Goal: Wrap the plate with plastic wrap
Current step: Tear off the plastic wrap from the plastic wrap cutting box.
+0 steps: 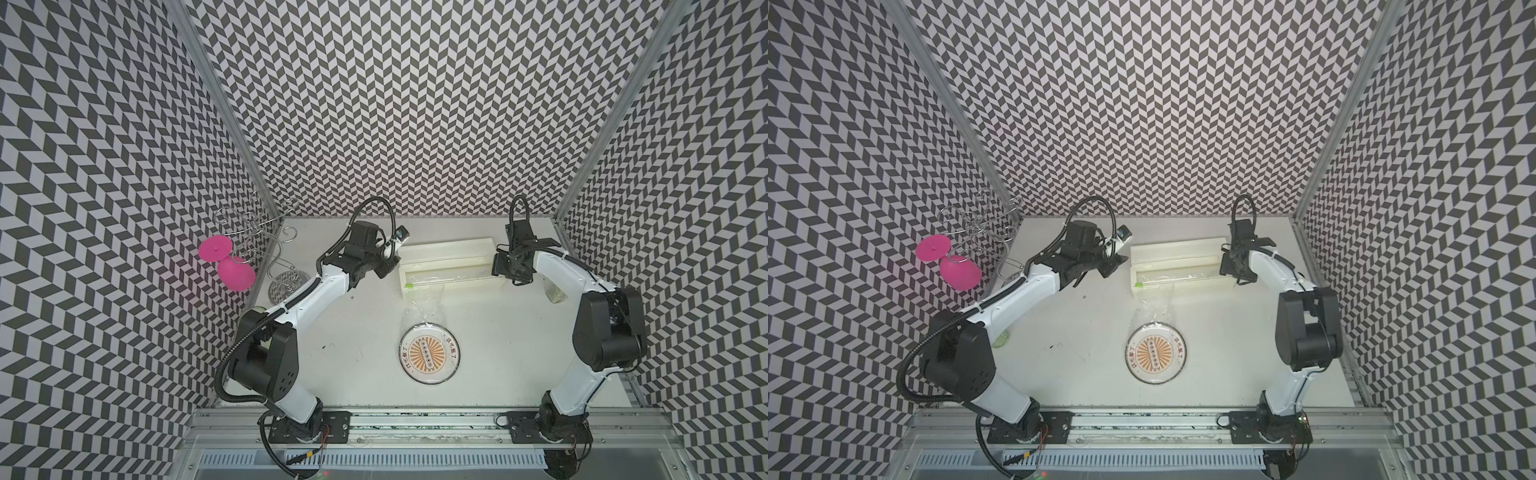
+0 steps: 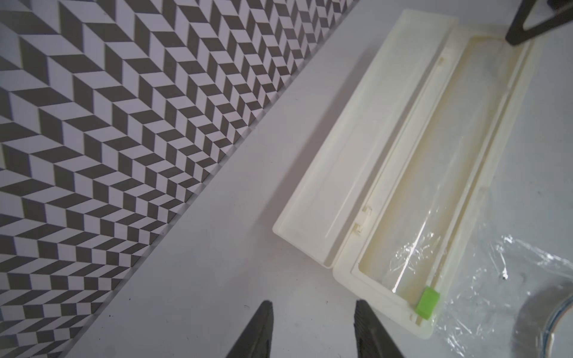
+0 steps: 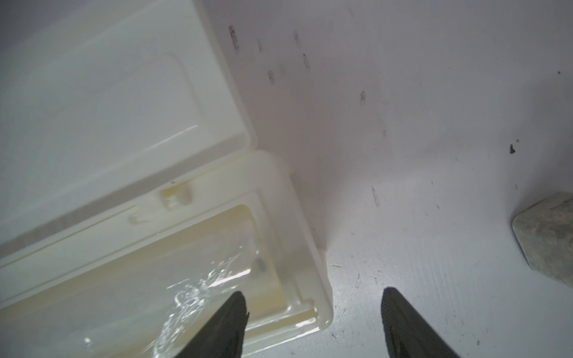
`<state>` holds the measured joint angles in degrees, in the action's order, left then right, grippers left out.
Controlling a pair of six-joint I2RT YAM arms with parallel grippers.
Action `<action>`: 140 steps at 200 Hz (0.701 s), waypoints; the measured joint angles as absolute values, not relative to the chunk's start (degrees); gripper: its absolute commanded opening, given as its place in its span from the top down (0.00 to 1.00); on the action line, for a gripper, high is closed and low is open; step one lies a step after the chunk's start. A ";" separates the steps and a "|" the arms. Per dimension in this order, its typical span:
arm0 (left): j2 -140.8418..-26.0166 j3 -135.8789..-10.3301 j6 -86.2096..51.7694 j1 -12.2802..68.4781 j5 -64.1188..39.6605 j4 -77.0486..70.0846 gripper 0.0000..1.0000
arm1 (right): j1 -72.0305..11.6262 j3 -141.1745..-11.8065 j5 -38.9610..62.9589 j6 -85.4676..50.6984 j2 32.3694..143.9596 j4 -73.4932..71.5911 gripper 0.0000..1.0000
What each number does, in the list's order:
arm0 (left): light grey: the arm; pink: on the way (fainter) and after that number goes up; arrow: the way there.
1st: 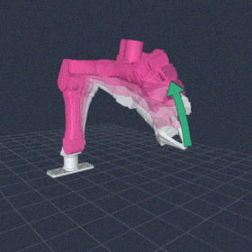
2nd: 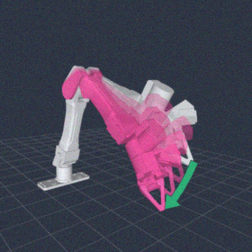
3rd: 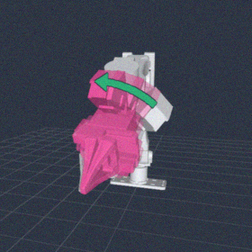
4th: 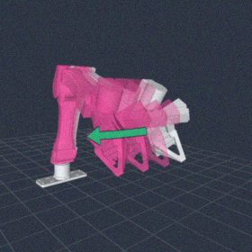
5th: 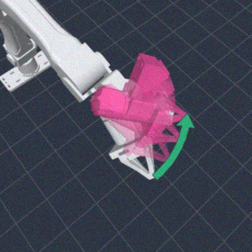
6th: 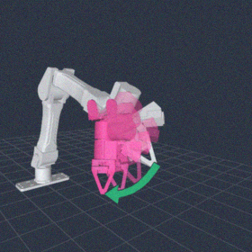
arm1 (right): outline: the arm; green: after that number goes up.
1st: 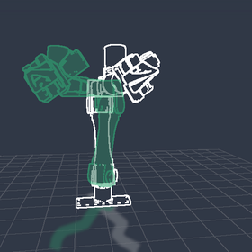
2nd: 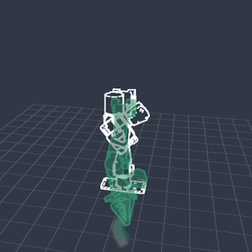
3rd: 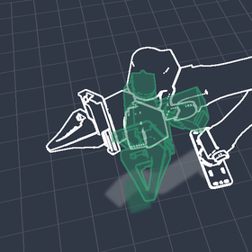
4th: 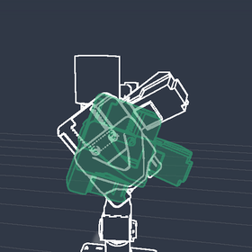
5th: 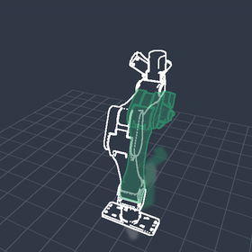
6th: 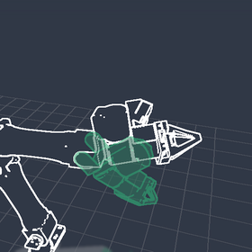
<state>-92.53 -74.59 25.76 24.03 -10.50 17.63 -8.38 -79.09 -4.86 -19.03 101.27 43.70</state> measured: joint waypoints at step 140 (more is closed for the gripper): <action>-90.61 -60.86 -10.33 22.70 -16.40 12.34 0.29 | -22.98 -61.34 22.46 -19.49 91.96 27.35 0.19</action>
<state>-90.61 -60.86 -10.33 22.70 -16.40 12.34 -22.98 -61.34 22.46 -19.49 91.96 27.35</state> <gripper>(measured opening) 0.708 0.815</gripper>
